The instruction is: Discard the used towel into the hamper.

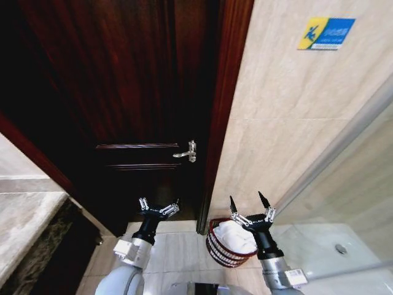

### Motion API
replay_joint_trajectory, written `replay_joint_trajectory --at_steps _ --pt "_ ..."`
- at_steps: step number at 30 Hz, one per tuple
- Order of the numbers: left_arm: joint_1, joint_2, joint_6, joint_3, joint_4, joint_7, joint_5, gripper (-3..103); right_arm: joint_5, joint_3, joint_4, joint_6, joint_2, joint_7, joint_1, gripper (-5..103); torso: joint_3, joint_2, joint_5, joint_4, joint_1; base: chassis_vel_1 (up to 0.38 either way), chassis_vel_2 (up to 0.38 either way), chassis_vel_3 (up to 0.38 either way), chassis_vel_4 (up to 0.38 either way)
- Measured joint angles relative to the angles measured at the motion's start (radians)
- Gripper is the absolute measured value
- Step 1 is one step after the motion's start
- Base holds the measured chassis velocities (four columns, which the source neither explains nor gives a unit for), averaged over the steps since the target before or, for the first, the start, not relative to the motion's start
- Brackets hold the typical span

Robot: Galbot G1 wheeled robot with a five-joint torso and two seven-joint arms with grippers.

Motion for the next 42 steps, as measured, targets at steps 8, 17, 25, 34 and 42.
replay_joint_trajectory --at_steps 8,17,25,34,42 --pt "0.000 0.000 0.000 0.000 0.000 0.000 0.000 100 0.000 0.000 0.000 0.000 0.000 0.000 0.000 100 0.000 0.000 -0.0003 -0.0001 0.000 -0.092 -0.101 0.097 0.092" --pt "0.000 0.000 0.000 0.000 0.000 0.000 0.000 100 0.000 0.000 0.000 0.000 0.000 0.000 0.000 100 0.000 0.000 0.0000 0.0000 0.000 -0.120 -0.119 0.126 0.105" --pt "0.000 0.000 0.000 0.000 0.000 0.000 0.000 100 0.000 0.000 0.000 0.000 0.000 0.000 0.000 100 -0.001 -0.002 -0.0004 -0.0001 -0.001 -0.030 -0.032 0.045 0.042" --pt "0.000 0.000 0.000 0.000 0.000 0.000 0.000 100 0.000 0.000 0.000 0.000 0.000 0.000 0.000 100 -0.008 -0.017 0.0000 0.0000 -0.008 0.052 0.048 0.029 0.023" --pt "0.000 0.000 0.000 0.000 0.000 0.000 0.000 100 0.000 0.000 0.000 0.000 0.000 0.000 0.000 100 -0.010 -0.020 -0.0001 0.0002 -0.010 0.050 0.054 0.070 0.074"
